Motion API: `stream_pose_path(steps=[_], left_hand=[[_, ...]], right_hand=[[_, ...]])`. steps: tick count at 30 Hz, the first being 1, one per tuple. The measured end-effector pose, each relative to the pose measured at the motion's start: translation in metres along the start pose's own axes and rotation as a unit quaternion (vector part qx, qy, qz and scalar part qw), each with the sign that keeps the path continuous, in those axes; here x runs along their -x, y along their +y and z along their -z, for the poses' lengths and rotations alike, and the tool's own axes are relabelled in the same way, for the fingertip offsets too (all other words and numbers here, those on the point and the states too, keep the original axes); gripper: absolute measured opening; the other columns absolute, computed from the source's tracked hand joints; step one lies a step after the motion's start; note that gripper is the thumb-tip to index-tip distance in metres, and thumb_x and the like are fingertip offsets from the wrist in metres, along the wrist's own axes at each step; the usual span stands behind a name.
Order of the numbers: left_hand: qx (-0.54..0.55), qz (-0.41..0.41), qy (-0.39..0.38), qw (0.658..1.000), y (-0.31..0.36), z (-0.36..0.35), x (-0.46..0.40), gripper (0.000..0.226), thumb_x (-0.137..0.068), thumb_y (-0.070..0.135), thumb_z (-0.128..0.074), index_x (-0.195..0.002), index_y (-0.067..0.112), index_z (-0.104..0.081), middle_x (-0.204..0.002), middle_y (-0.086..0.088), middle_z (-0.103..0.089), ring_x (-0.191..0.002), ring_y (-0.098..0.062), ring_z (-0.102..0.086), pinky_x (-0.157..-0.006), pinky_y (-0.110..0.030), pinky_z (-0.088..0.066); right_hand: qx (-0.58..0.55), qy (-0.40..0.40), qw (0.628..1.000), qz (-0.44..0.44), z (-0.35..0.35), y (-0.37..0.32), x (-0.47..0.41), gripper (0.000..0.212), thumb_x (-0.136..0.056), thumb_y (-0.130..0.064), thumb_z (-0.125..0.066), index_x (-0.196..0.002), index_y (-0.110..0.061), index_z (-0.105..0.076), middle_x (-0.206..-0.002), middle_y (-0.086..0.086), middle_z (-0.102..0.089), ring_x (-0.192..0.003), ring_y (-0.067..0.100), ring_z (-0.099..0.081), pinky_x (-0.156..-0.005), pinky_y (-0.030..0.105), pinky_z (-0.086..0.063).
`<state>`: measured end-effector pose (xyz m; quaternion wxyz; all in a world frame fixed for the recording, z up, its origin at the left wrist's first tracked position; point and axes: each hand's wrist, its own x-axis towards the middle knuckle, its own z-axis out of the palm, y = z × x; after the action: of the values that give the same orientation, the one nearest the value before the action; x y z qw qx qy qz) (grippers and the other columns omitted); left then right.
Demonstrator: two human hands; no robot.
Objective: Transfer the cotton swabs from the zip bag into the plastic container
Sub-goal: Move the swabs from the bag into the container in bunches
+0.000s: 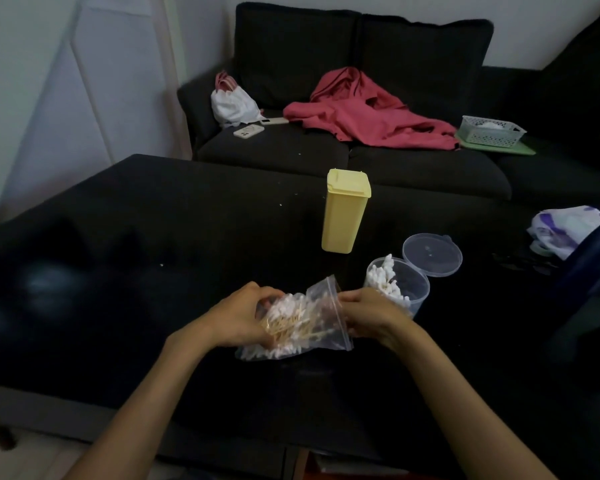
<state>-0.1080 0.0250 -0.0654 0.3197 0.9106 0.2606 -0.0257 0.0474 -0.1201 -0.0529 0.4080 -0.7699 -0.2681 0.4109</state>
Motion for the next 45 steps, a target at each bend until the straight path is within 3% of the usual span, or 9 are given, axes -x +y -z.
stream_pose_path(steps=[5,10,13,18,23,27,35,39,45], left_hand=[[0.008,0.020,0.026,0.999,0.001,-0.002,0.001,0.064,-0.068,0.031,-0.079,-0.124,0.034,-0.048,-0.118,0.011,-0.034,-0.110,-0.009,-0.046,-0.095,-0.036,-0.048],[0.011,0.029,0.045,0.998,0.004,-0.005,-0.002,0.052,-0.067,0.034,-0.077,-0.110,0.033,-0.049,-0.120,0.014,-0.042,-0.108,-0.010,-0.050,-0.091,-0.038,-0.049],[0.044,0.055,0.030,0.997,0.003,-0.006,-0.004,0.050,-0.060,0.035,-0.077,-0.100,0.037,-0.047,-0.113,0.010,-0.054,-0.102,-0.014,-0.056,-0.089,-0.042,-0.051],[0.103,0.067,0.027,0.992,0.003,-0.006,-0.003,0.051,-0.048,0.037,-0.069,-0.093,0.041,-0.047,-0.115,0.012,-0.056,-0.104,-0.013,-0.057,-0.091,-0.045,-0.050],[0.114,0.040,0.004,0.993,0.005,-0.003,-0.003,0.065,-0.059,0.027,-0.066,-0.112,0.055,-0.041,-0.117,0.015,-0.051,-0.107,-0.011,-0.056,-0.093,-0.045,-0.049],[0.125,0.017,0.000,0.992,0.007,-0.006,-0.004,0.071,-0.052,0.033,-0.061,-0.109,0.068,-0.039,-0.117,0.013,-0.056,-0.104,-0.013,-0.060,-0.091,-0.045,-0.051],[0.130,0.019,0.009,0.991,0.011,-0.009,-0.003,0.059,-0.044,0.052,-0.068,-0.101,0.052,-0.052,-0.109,0.016,-0.060,-0.102,-0.009,-0.060,-0.091,-0.044,-0.051],[0.135,0.022,0.015,0.990,0.012,-0.007,-0.003,0.053,-0.053,0.046,-0.067,-0.104,0.047,-0.053,-0.108,0.014,-0.062,-0.101,-0.009,-0.061,-0.090,-0.042,-0.052],[0.138,0.018,0.018,0.990,0.015,-0.010,-0.003,0.050,-0.055,0.049,-0.061,-0.104,0.048,-0.051,-0.108,0.012,-0.061,-0.099,-0.011,-0.061,-0.088,-0.042,-0.053]], right_hand=[[0.082,0.071,0.992,0.067,-0.003,0.003,-0.002,0.020,-0.086,-0.016,-0.066,-0.088,0.003,-0.073,-0.075,0.018,-0.067,-0.061,0.014,-0.057,-0.049,0.015,-0.045],[0.192,0.079,0.976,0.064,-0.001,0.008,-0.009,0.020,-0.083,-0.016,-0.068,-0.079,0.003,-0.073,-0.079,0.018,-0.072,-0.067,0.023,-0.067,-0.072,0.037,-0.058],[0.231,0.068,0.968,0.062,0.001,0.007,-0.009,0.020,-0.085,-0.016,-0.066,-0.080,0.002,-0.072,-0.066,0.007,-0.067,-0.062,0.016,-0.065,-0.066,0.029,-0.057],[0.209,0.028,0.974,0.085,0.002,0.000,-0.004,0.019,-0.087,-0.016,-0.064,-0.089,0.000,-0.073,-0.085,0.015,-0.071,-0.073,0.017,-0.064,-0.069,0.028,-0.053],[0.090,-0.045,0.994,0.037,0.005,-0.003,0.003,0.023,-0.086,-0.016,-0.067,-0.103,0.000,-0.070,-0.095,0.014,-0.071,-0.076,0.014,-0.067,-0.068,0.018,-0.056],[0.083,0.013,0.996,0.044,0.001,-0.005,0.003,0.023,-0.084,-0.020,-0.070,-0.096,-0.001,-0.072,-0.075,0.002,-0.067,-0.063,0.005,-0.061,-0.051,0.009,-0.047],[0.134,-0.002,0.990,0.047,0.008,-0.011,0.005,0.017,-0.080,-0.017,-0.073,-0.091,-0.005,-0.073,-0.086,0.006,-0.072,-0.082,0.016,-0.068,-0.072,0.022,-0.056],[0.101,-0.051,0.993,0.028,0.016,-0.013,0.011,0.018,-0.081,-0.013,-0.072,-0.098,-0.005,-0.073,-0.090,0.004,-0.072,-0.074,0.007,-0.068,-0.059,0.012,-0.052],[0.153,-0.022,0.986,0.058,0.007,-0.016,0.009,0.010,-0.080,-0.021,-0.074,-0.071,-0.021,-0.070,-0.071,-0.007,-0.067,-0.069,0.003,-0.063,-0.060,0.012,-0.050]])
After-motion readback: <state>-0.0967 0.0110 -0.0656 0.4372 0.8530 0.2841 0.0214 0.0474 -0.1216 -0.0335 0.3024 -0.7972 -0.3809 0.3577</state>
